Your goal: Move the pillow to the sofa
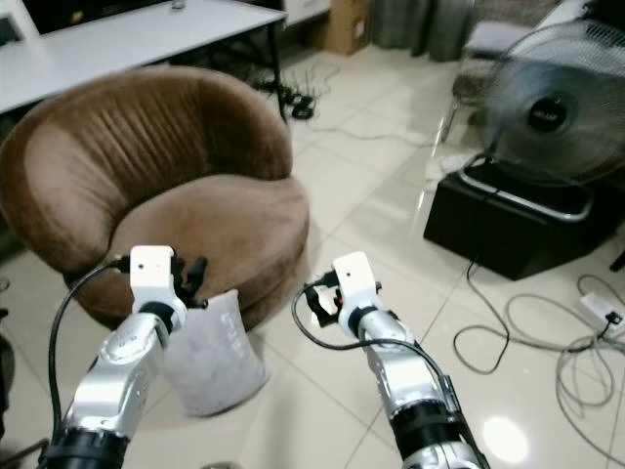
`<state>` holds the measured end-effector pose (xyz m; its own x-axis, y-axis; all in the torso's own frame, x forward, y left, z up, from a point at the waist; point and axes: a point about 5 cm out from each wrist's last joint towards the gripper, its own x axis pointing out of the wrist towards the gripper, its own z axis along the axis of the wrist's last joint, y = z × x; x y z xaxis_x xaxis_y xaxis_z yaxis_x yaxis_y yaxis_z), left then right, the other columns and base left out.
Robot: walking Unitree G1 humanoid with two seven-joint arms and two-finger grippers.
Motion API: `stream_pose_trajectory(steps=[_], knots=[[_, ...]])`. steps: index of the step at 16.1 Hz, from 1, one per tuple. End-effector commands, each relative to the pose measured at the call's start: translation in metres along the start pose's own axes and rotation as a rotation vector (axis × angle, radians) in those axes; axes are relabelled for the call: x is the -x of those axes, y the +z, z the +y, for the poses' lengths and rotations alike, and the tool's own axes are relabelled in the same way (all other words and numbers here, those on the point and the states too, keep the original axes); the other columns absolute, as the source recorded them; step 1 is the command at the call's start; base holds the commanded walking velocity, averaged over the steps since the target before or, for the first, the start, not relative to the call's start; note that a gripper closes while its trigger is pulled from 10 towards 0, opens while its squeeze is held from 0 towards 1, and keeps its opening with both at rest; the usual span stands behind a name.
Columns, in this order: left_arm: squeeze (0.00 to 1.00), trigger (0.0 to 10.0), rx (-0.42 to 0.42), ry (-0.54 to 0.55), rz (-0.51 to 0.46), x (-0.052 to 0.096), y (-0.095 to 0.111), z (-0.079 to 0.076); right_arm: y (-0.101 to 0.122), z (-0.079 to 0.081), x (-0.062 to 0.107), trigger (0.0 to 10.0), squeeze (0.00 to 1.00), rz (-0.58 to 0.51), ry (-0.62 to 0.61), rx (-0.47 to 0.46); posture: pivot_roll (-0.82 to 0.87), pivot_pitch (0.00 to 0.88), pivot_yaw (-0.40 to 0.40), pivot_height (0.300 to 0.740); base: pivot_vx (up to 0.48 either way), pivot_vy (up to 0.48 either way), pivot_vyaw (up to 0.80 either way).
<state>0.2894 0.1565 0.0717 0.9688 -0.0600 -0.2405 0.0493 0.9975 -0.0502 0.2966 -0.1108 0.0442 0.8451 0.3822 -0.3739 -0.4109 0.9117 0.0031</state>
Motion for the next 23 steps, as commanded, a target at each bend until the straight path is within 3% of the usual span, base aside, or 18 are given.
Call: stream_pose_trajectory(steps=[1,7,13,23], knots=[[0.00,10.0,0.007,-0.010,-0.002,-0.0020,0.0036,-0.0006,0.0004,0.0017,-0.0009,10.0,0.00,0.004,0.003,-0.004,-0.10,0.000,0.072,0.740,0.000,0.480,0.00],[0.00,10.0,0.008,-0.014,0.010,-0.0012,0.0020,-0.0025,-0.0029,0.0030,0.0006,10.0,0.00,0.010,0.015,-0.010,-0.10,0.000,0.073,0.740,0.000,0.480,0.00],[0.00,10.0,0.002,-0.012,0.009,-0.0003,0.0018,-0.0032,-0.0026,0.0039,0.0015,10.0,0.00,0.005,0.029,0.007,-0.10,0.000,0.069,0.740,0.000,0.000,0.00],[0.00,10.0,-0.032,-0.004,0.031,0.0001,-0.0009,-0.0025,-0.0029,0.0096,0.0025,10.0,0.00,-0.001,0.078,0.006,-0.10,0.000,0.068,0.740,0.000,0.000,0.67]])
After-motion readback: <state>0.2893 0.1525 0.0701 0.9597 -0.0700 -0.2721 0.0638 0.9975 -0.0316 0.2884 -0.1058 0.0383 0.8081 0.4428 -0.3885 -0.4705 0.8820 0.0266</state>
